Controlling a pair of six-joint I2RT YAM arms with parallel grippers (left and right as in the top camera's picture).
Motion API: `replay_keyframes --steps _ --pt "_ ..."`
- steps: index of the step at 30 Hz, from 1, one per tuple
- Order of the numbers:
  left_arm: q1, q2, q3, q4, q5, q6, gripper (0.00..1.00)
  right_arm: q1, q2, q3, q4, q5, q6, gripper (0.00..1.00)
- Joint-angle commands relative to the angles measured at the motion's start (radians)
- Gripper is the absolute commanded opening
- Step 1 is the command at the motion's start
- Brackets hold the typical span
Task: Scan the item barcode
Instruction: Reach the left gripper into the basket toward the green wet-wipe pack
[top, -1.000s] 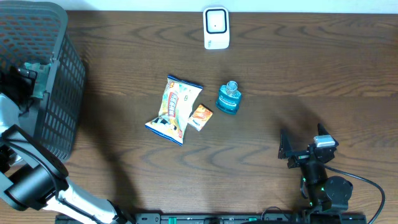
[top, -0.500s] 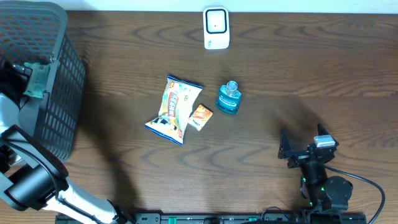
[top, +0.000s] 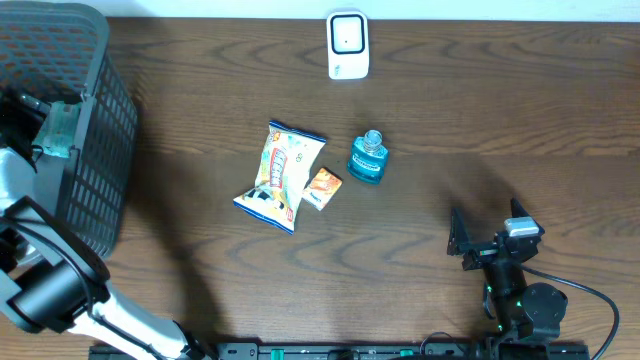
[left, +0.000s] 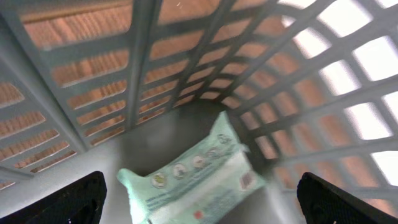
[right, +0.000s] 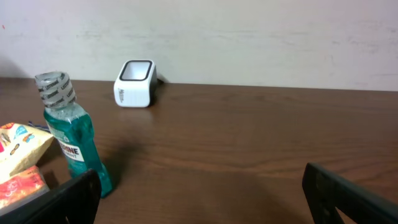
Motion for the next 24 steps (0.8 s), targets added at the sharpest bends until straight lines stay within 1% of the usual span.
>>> replay_keyframes --steps 1,10,11,12,13,14,16,17,21,24 --pt "-0.001 0.076 -0.003 0.005 -0.022 0.017 0.98 0.0 -0.002 -0.001 -0.003 0.008 0.013 0.99" --pt "-0.003 0.179 -0.003 0.035 -0.009 0.018 0.98 0.0 -0.002 -0.001 -0.003 0.008 0.013 0.99" --pt "-0.004 0.182 -0.003 0.034 -0.009 0.018 0.95 0.0 -0.002 -0.001 -0.003 0.008 0.013 0.99" --pt "-0.005 0.182 -0.003 0.034 -0.009 0.019 0.77 0.0 -0.002 -0.001 -0.003 0.008 0.013 0.99" --pt "-0.005 0.182 -0.003 0.035 -0.006 0.025 0.52 0.0 -0.002 -0.001 -0.003 0.008 0.013 0.99" --pt "-0.005 0.181 -0.003 0.036 -0.001 0.03 0.31 0.0 -0.002 -0.001 -0.003 0.008 0.013 0.99" --pt "-0.005 0.181 -0.003 0.038 0.034 0.047 0.14 0.0 -0.002 -0.001 -0.003 0.008 0.013 0.99" --pt "-0.004 0.181 -0.003 0.038 0.061 0.06 0.08 0.0 -0.002 -0.001 -0.003 0.008 0.013 0.99" --pt "-0.004 0.177 -0.003 0.034 0.178 0.122 0.07 0.0 -0.002 -0.001 -0.003 0.008 0.013 0.99" --pt "-0.003 0.148 -0.003 0.022 0.202 0.122 0.07 0.0 -0.002 -0.001 -0.003 0.008 0.013 0.99"
